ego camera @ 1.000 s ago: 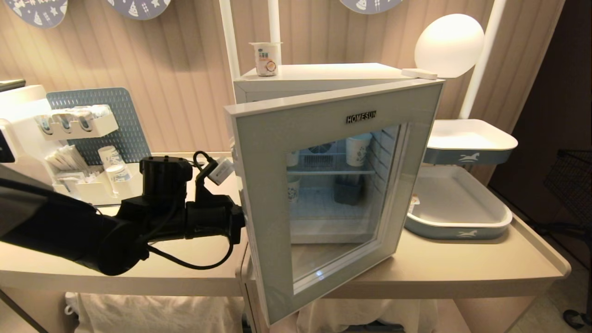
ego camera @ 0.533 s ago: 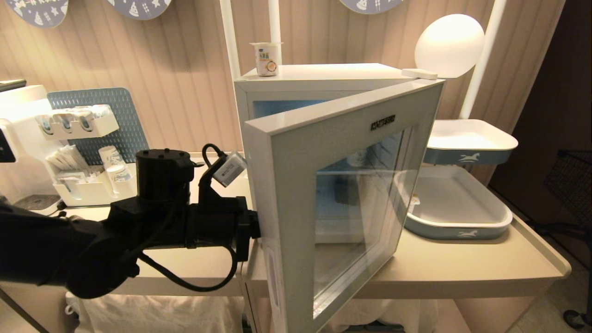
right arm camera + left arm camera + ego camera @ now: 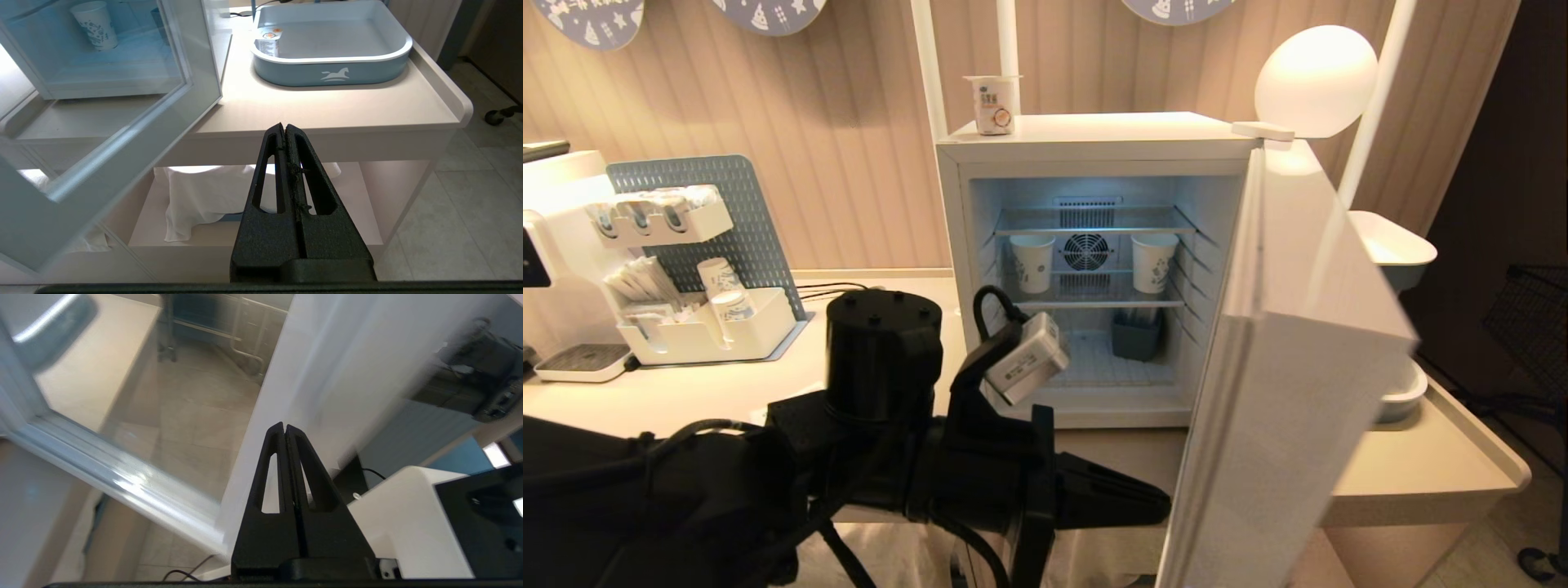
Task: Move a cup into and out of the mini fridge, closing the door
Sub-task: Open the freezer door, then put the yoghurt in the freezer
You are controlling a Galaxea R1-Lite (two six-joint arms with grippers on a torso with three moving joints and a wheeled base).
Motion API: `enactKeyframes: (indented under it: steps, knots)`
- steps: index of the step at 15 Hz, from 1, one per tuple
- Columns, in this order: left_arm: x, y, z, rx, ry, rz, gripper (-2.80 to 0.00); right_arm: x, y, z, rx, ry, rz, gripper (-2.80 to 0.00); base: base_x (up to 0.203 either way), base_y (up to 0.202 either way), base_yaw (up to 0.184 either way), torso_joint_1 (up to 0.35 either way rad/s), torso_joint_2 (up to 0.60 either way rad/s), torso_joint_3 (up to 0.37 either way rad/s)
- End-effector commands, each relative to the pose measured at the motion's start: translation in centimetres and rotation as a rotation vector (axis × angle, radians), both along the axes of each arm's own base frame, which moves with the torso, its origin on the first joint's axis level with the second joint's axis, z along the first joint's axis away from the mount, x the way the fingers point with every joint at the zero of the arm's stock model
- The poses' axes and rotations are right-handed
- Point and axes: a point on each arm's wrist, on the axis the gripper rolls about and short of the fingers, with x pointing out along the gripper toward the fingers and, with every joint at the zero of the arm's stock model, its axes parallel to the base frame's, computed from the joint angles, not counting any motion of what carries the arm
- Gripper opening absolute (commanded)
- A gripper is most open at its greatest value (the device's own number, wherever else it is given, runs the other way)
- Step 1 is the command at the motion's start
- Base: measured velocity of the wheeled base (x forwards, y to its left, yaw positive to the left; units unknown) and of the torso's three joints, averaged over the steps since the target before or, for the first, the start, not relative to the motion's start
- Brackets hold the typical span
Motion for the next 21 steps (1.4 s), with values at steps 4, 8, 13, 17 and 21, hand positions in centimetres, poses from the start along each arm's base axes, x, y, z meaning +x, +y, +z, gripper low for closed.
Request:
enactKeyframes:
  steps: [4,8,13,17,21]
  knots:
    - [-0.6,-0.2,-0.7,0.028,0.004,0.039,-2.8,0.0,0.0,0.0,0.001,0.004,0.0,-2.8,0.0,0.0,0.0,0.0,0.0,0.0]
    - [1.2,1.8,-0.5,0.119,-0.08,0.556,-2.8,0.0,0.0,0.0,0.001,0.004,0.0,-2.8,0.0,0.0,0.0,0.0,0.0,0.0]
    - [1.5,9.5,5.5,0.219,-0.209,1.408,-2.8,0.0,0.0,0.0,-0.001,0.004,0.0,-2.8,0.0,0.0,0.0,0.0,0.0,0.0]
    - [-7.2,16.4,14.0,0.204,-0.174,1.643,-2.8,0.0,0.0,0.0,-0.001,0.005,0.0,-2.8,0.0,0.0,0.0,0.0,0.0,0.0]
    - [-17.6,22.2,16.4,0.12,-0.21,1.937,-2.8,0.0,0.0,0.0,-0.001,0.004,0.0,-2.8,0.0,0.0,0.0,0.0,0.0,0.0]
